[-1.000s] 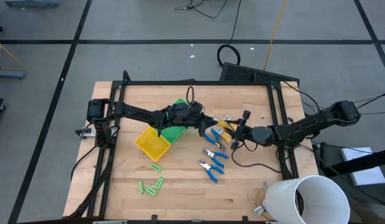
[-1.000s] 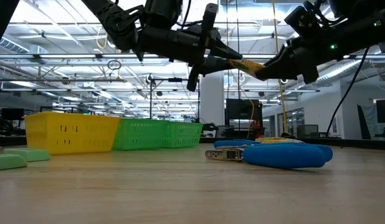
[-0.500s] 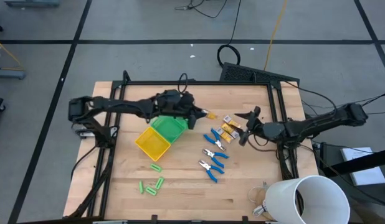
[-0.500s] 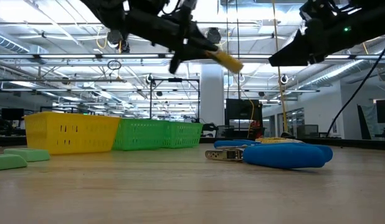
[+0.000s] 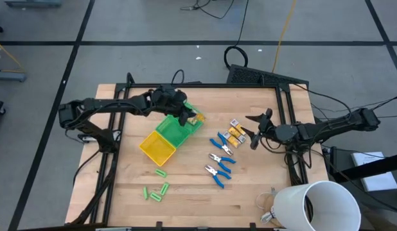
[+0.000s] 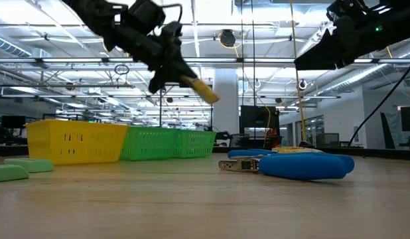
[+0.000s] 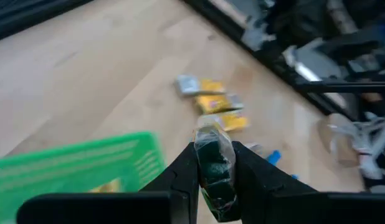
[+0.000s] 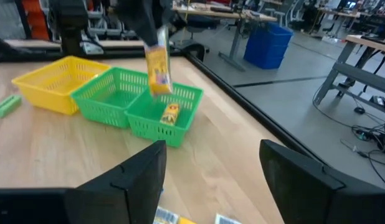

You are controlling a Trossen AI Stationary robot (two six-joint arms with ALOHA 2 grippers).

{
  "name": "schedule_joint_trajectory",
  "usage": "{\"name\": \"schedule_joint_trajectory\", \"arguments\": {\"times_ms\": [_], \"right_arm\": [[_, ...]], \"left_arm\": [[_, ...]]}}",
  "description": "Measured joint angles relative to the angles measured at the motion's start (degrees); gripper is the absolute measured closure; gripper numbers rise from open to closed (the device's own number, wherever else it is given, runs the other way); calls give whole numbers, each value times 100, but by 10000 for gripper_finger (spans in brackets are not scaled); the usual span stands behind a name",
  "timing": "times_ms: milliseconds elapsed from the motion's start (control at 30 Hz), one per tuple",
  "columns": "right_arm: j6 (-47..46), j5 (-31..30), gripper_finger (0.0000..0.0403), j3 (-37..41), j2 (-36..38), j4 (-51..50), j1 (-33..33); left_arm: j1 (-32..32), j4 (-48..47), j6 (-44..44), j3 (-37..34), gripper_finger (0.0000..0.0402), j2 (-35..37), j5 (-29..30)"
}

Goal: Pick & Place School Supplies
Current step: Put the crayon box into the top green bin

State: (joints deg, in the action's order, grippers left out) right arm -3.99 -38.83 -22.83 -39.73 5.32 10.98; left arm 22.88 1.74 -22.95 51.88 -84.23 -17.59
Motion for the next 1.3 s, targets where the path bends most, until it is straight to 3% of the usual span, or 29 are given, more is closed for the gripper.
{"name": "schedule_joint_trajectory", "arguments": {"times_ms": [400, 967, 1300], "right_arm": [[15, 4, 156, 68, -33, 59, 0], [37, 7, 156, 68, -46, 221, 0], [35, 9, 156, 68, -48, 221, 0]], "left_arm": [[671, 425, -332, -785, 333, -7, -56], [470, 1290, -751, -1386, 333, -8, -35], [463, 1300, -776, -1386, 333, -664, -484]]}}
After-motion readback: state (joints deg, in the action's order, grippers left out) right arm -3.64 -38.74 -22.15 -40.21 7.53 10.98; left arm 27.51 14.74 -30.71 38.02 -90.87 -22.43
